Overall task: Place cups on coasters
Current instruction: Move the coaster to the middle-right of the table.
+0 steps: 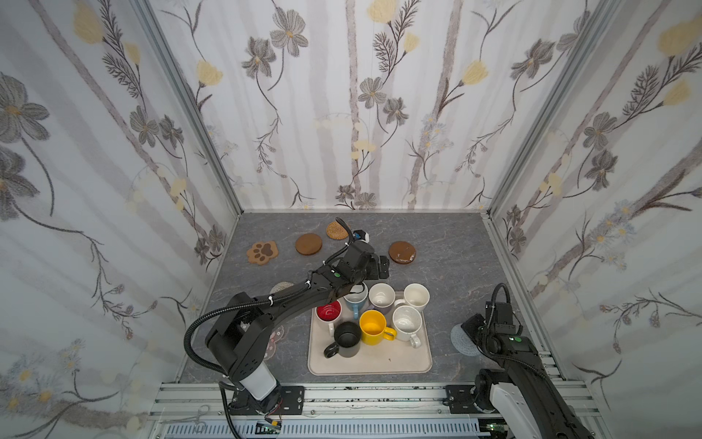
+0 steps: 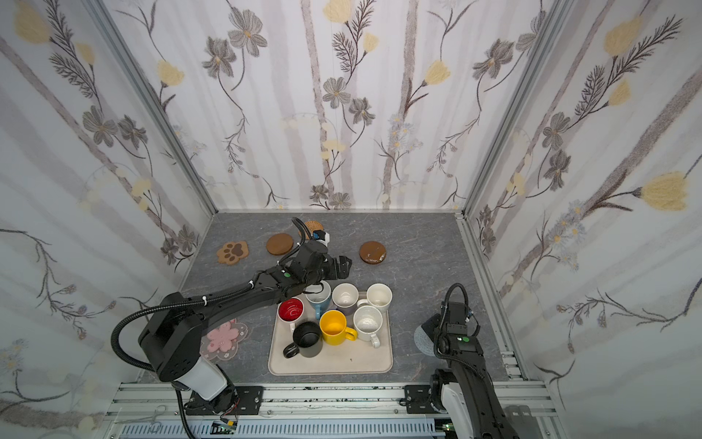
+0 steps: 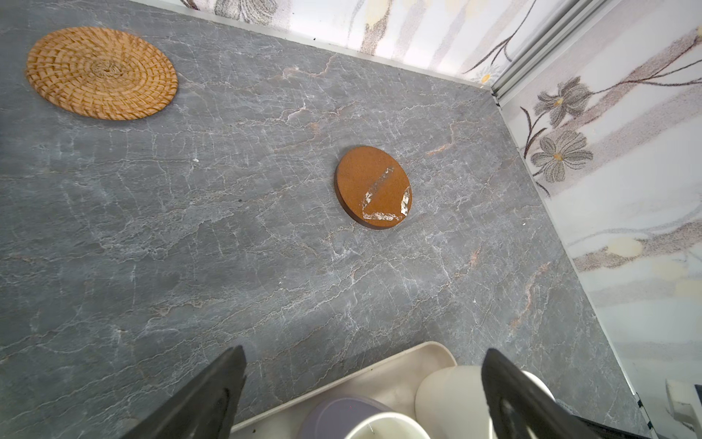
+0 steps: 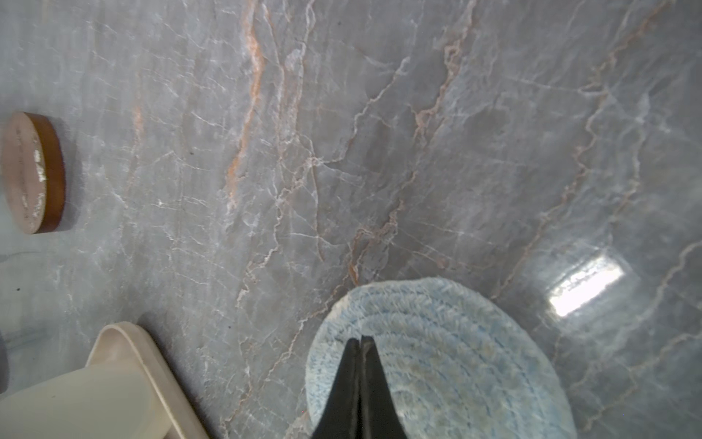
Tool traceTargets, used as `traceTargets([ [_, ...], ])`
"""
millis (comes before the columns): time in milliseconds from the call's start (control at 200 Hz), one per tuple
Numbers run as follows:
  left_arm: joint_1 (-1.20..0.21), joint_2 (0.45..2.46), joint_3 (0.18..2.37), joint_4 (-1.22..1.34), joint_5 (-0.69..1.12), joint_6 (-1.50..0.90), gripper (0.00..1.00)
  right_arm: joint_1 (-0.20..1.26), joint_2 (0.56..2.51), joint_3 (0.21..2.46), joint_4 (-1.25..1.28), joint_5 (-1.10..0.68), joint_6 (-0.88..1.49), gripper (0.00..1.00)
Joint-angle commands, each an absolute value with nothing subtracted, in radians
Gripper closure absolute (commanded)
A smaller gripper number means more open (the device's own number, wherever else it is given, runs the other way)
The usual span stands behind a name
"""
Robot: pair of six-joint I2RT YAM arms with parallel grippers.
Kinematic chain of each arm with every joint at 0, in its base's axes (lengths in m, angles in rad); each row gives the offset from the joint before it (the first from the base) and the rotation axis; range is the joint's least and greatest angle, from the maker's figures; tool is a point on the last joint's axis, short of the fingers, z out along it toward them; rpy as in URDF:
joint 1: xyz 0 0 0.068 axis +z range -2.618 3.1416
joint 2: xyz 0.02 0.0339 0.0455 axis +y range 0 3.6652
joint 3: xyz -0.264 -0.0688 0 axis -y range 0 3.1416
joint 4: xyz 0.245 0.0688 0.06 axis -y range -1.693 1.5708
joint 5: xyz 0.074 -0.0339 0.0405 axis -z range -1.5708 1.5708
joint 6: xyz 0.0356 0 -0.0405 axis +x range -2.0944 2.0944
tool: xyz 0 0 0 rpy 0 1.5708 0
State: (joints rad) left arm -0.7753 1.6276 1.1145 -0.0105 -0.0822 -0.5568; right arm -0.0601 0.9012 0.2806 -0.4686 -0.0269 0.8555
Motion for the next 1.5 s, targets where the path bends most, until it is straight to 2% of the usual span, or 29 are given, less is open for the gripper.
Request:
traceTargets([
  [0,-0.775,1.626,1.109,0.016,-0.096,-0.571,0.00,-0.061,0.920,0.296,-0.491,-0.031,0.857,1.00],
  [140,-0.774,1.637,1.108,0.019,-0.096,-0.575,0.00,-0.061,0.953,0.295,-0.475,-0.049,0.847,1.00],
  [420,-0.775,1.627,1.097,0.020,-0.109,-0.564,0.00,-0.061,1.112,0.282,-0.282,-0.200,0.832,1.00],
  [535,-0.773,1.620,1.089,0.020,-0.118,-0.560,0.00,-0.061,1.167,0.308,-0.225,-0.210,0.827,1.00],
  [1344,-0.629,1.516,0.954,0.018,-0.074,-0.605,0.00,-0.058,1.774,0.772,-0.035,-0.300,0.795,1.00],
  [1494,-0.616,1.505,0.950,0.018,-0.057,-0.605,0.00,-0.060,1.774,0.862,-0.090,-0.277,0.755,1.00],
])
